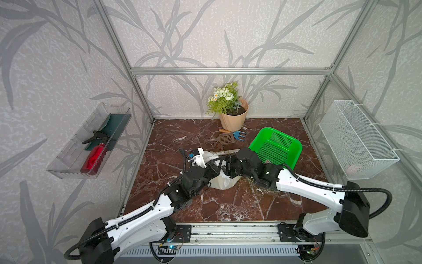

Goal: Place the banana into a plastic bag & tie a knot
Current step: Cross the plastic bag at the center of the board.

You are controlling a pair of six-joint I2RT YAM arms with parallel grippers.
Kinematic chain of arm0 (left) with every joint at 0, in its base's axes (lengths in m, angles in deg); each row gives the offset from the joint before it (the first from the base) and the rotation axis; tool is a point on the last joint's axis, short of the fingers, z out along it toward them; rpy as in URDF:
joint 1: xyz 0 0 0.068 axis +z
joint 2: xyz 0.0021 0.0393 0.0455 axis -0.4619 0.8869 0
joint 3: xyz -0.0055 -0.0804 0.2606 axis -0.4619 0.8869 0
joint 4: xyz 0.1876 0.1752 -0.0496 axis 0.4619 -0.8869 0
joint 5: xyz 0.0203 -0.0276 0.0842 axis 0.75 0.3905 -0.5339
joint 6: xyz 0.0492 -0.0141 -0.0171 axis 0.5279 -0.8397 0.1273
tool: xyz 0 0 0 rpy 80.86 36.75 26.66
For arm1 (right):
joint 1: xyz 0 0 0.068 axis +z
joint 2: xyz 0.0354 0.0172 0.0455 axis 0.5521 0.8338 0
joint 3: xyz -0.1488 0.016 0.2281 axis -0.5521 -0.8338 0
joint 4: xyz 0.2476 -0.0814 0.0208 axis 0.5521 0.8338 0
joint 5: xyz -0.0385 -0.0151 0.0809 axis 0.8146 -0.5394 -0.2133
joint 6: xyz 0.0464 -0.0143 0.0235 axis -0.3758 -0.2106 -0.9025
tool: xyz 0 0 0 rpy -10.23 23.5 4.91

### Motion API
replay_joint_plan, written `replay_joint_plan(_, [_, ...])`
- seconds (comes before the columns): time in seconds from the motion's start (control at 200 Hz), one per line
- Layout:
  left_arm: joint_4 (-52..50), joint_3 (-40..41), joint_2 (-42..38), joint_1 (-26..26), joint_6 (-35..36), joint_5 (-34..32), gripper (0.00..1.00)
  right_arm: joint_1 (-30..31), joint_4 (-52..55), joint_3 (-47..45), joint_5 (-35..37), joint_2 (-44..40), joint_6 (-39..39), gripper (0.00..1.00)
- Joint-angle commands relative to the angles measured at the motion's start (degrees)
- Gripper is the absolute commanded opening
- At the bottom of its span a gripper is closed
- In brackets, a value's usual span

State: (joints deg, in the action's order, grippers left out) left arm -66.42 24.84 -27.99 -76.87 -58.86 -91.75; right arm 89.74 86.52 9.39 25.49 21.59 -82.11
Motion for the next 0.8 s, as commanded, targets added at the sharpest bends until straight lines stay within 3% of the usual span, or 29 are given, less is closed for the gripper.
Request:
replay_joint_plan(0.0, [1.86, -1.44, -0.65, -0.38, 1.48, -0.82, 0.0, -0.08, 0.28, -1.47, -0.38, 0.17, -24.04, 0.42])
replay_joint_plan(0.455, [2.64, -0.58, -1.7, -0.74, 2.77, 0.87, 0.0, -0.67, -2.43, -2.32, 0.12, 2.29, -25.43, 0.37])
replay_joint_plan(0.66, [7.27, 1.74, -1.63, -0.81, 3.27, 1.25, 0.0, -0.68, -2.01, -2.62, 0.59, 1.25, -25.63, 0.53])
replay_joint_plan(0.795, [8.6, 2.65, -1.35, -0.82, 3.02, 1.3, 0.0, -0.77, -2.21, -3.17, 1.08, 0.56, -26.4, 0.51])
